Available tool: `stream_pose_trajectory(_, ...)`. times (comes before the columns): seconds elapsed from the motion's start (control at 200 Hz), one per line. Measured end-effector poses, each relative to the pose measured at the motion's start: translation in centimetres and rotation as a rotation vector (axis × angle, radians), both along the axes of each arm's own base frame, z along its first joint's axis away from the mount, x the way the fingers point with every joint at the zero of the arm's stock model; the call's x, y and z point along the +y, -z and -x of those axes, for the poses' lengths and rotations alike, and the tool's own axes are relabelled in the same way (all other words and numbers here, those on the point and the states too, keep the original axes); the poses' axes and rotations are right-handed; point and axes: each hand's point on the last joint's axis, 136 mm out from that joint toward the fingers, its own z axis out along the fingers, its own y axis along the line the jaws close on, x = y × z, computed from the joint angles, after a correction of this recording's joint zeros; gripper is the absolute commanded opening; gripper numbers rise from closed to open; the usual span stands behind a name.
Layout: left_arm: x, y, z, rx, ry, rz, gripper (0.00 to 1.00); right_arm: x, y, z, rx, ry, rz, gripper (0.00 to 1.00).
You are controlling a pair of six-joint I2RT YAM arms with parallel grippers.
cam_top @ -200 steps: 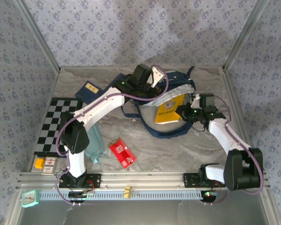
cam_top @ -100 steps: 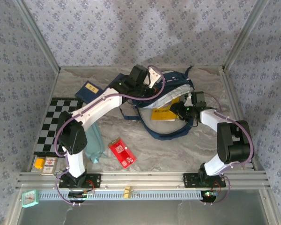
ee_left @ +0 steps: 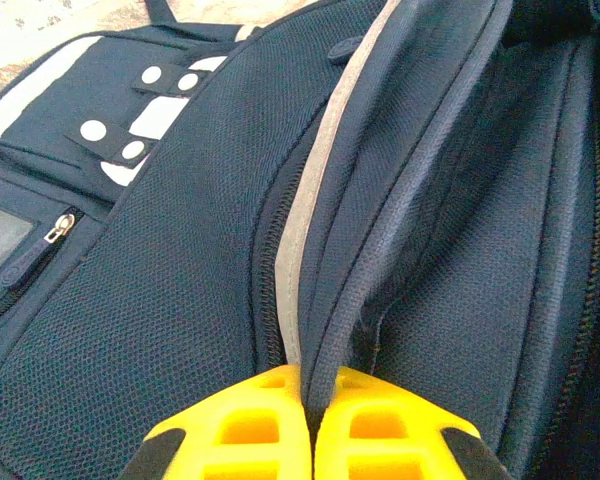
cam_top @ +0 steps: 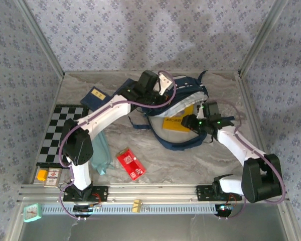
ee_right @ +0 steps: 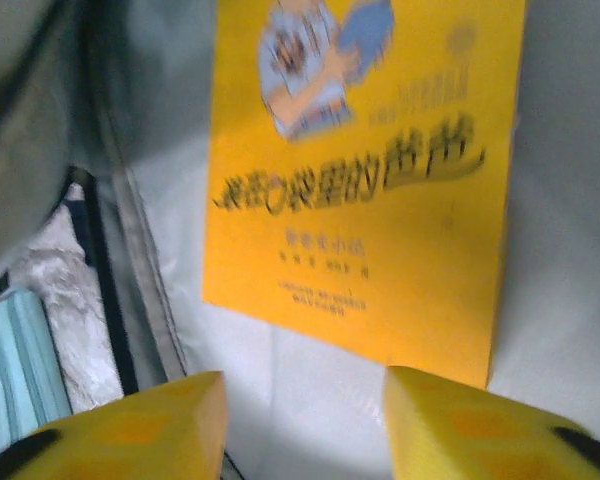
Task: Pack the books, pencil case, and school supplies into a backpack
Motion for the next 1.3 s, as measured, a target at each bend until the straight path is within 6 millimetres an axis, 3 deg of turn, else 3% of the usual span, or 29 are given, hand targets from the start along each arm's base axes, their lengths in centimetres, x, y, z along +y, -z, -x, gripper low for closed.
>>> stream_pose_trajectory(0.17, -0.1, 0.1, 0.2, 0.010, 0.008, 0.007, 0.00, 1.1, 3.1, 1.9, 0.068, -0.014, 0.059, 0.17)
stream_pose_trajectory(0.39, -0.2, 0.2, 0.6, 0.012, 0.035, 0.002, 0.00, 0.1, 6.4, 1.2, 0.098, 0.037, 0.080, 0.04)
stream_pose_trajectory(0.52, -0.2, 0.4, 1.1, 0.018, 0.072, -0.004, 0.00, -0.5, 6.1, -0.1, 0.058, 0.069, 0.078, 0.00)
stream_pose_trajectory(0.795, -0.2, 0.3, 2.4, 0.017, 0.167, -0.024, 0.00, -4.1, 4.4, -4.5, -0.102, 0.197, 0.104, 0.00)
stream_pose_trajectory(0.994, -0.3, 0.2, 2.4, 0.012, 0.172, -0.024, 0.00, -3.3, 6.5, -5.9, -0.087, 0.154, 0.094, 0.00)
stream_pose_trajectory(1.159, -0.3, 0.1, 2.4, 0.010, 0.172, -0.023, 0.00, -3.3, 4.3, -5.5, -0.145, 0.132, 0.089, 0.08)
stream_pose_trajectory(1.299, -0.3, 0.1, 2.3, 0.009, 0.172, -0.022, 0.00, -4.6, -0.3, -3.6, -0.242, 0.146, 0.123, 0.17)
